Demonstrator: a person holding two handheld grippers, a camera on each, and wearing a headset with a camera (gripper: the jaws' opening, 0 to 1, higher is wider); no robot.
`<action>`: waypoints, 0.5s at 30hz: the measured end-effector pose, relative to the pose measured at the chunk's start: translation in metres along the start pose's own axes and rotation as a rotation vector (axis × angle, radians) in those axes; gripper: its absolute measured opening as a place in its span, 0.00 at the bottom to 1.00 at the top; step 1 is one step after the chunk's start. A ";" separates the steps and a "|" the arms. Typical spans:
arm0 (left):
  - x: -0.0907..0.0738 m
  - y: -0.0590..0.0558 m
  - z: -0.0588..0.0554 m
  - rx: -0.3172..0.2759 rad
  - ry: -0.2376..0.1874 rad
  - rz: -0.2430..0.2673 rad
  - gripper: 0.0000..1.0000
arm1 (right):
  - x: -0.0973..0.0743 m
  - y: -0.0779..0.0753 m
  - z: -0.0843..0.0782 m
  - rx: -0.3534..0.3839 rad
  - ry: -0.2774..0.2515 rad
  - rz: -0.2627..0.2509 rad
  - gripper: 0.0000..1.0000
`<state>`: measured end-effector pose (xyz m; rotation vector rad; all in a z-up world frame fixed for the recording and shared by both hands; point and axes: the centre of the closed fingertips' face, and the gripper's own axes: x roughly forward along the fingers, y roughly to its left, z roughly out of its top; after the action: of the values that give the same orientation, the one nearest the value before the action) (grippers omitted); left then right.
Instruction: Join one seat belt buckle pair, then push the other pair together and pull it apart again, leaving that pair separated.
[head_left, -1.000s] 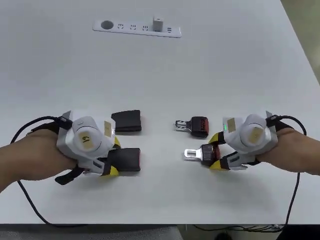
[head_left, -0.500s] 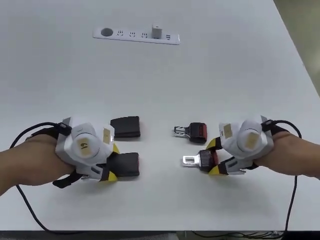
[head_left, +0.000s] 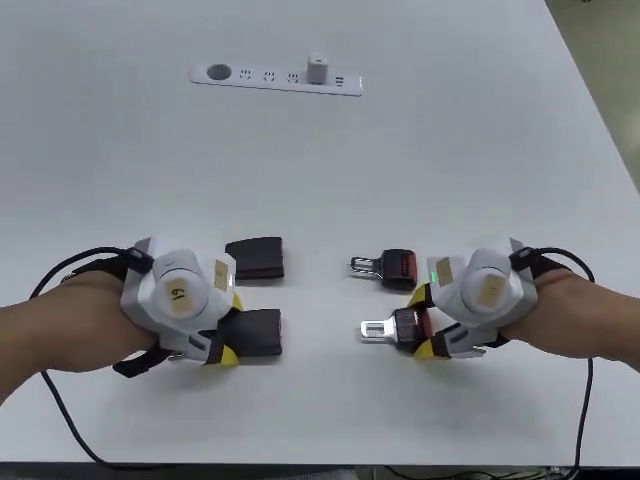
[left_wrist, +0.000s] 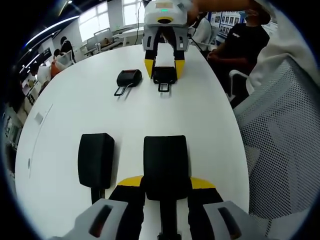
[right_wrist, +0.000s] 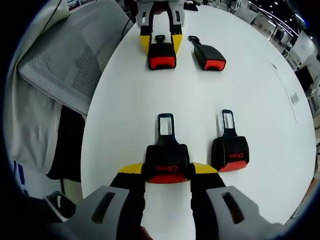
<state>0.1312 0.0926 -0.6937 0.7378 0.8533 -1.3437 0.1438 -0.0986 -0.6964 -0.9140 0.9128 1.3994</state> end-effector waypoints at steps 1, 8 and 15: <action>0.000 0.000 0.000 0.001 0.002 0.000 0.34 | 0.001 0.001 0.004 0.001 -0.007 0.001 0.33; 0.000 0.000 0.001 0.001 0.006 0.004 0.34 | 0.010 0.006 0.028 0.012 -0.046 0.003 0.33; 0.000 0.000 0.001 0.010 0.010 0.000 0.34 | 0.019 0.008 0.047 0.010 -0.075 0.001 0.33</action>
<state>0.1314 0.0917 -0.6927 0.7523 0.8553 -1.3464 0.1346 -0.0479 -0.6955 -0.8479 0.8625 1.4192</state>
